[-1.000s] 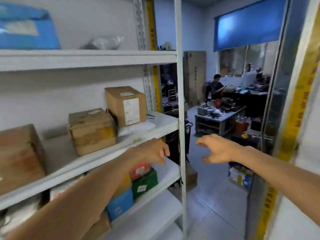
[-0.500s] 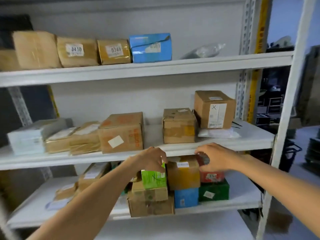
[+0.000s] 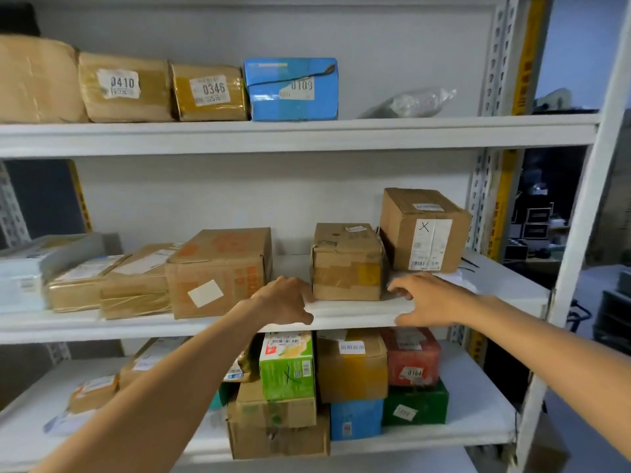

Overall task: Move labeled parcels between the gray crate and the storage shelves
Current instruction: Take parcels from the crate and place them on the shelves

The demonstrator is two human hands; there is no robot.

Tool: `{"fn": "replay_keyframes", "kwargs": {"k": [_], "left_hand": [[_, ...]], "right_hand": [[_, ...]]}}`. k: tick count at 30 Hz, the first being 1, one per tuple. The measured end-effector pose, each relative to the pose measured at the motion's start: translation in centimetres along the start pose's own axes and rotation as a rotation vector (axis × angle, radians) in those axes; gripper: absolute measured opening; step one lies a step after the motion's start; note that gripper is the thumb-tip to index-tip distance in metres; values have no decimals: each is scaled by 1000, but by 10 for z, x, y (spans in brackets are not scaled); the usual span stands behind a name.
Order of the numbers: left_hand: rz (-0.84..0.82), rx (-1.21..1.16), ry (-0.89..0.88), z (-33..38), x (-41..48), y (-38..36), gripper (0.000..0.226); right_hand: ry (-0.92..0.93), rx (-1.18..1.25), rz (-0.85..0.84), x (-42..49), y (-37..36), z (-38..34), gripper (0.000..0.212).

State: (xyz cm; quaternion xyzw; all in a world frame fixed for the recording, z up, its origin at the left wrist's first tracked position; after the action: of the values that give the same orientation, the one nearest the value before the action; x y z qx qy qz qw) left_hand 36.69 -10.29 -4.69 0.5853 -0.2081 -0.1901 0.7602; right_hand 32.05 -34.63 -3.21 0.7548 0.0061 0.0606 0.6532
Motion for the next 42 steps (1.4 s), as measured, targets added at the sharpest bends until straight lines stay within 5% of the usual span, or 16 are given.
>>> {"fn": "replay_keyframes", "kwargs": {"k": [10, 15, 19, 29, 34, 38, 42], "left_hand": [[96, -86, 113, -56, 80, 18, 48], [163, -171, 154, -54, 106, 21, 53], [297, -496, 221, -51, 121, 24, 29], [390, -852, 347, -48, 142, 5, 46], [374, -1142, 259, -44, 120, 2, 48], [332, -1226, 162, -37, 93, -3, 62], [413, -1223, 126, -28, 73, -6, 64]], "right_hand": [[-154, 58, 30, 80, 5, 22, 69], [-187, 142, 98, 113, 1, 27, 49], [-177, 404, 75, 129, -3, 21, 38], [-424, 929, 130, 146, -23, 3, 51], [-513, 1200, 86, 133, -29, 8, 60], [-410, 1202, 79, 113, -26, 5, 84], [-216, 1106, 70, 90, -16, -8, 84]]}}
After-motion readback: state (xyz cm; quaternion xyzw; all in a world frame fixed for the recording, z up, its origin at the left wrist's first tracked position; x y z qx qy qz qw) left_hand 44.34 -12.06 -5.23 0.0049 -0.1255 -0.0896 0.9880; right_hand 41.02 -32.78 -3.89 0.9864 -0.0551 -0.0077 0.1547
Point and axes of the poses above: each hand's wrist, its own x-axis towards the middle knuckle, its own y-axis out of the back of the hand, z = x × y, the point moved 4 cm from there along x, towards the middle knuckle, and after that the axes turned 10 degrees about -y, right-handed, at the moved point
